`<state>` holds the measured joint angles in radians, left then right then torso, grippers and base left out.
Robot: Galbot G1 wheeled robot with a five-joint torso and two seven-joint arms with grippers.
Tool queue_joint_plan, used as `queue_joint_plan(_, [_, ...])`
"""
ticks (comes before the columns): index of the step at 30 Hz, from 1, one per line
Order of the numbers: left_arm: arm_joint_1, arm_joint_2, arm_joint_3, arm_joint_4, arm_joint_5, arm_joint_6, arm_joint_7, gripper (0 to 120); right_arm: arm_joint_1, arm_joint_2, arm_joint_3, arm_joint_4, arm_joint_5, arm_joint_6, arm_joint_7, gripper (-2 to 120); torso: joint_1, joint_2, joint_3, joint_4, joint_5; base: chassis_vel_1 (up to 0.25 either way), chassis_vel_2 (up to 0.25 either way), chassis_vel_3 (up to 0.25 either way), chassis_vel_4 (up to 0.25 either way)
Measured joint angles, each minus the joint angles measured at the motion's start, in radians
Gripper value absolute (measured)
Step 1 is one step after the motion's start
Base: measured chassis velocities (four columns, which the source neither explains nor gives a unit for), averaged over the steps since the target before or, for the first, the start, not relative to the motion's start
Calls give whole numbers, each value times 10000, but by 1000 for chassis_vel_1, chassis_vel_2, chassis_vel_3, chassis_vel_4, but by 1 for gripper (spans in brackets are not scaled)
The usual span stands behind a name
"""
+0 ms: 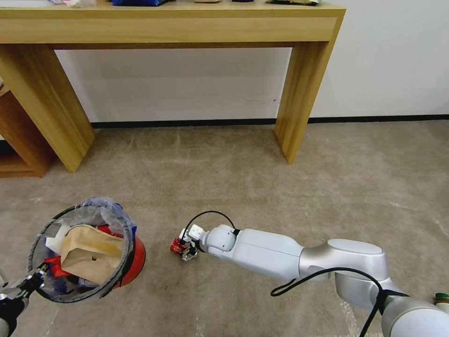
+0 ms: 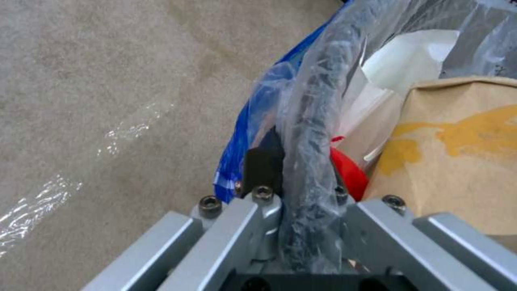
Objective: Pick up the trash bin and place the garbage on the floor into it.
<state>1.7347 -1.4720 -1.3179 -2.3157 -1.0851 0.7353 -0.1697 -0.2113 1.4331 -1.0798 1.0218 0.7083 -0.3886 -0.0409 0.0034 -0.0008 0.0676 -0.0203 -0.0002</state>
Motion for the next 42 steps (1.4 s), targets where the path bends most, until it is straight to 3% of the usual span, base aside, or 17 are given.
queue_joint_plan(26, [93, -15, -2, -89, 26, 0, 16, 1, -687, 429, 233, -1162, -463, 924, -570, 86, 0, 0, 0, 0, 1, 0, 0, 0, 0])
queue_joint_plan(42, [111, -19, 62, -90, 73, 0, 17, 1, -1119, 185, 714, -1751, -850, 1070, -699, 86, 0, 0, 0, -1, 0, 0, 0, 0, 0])
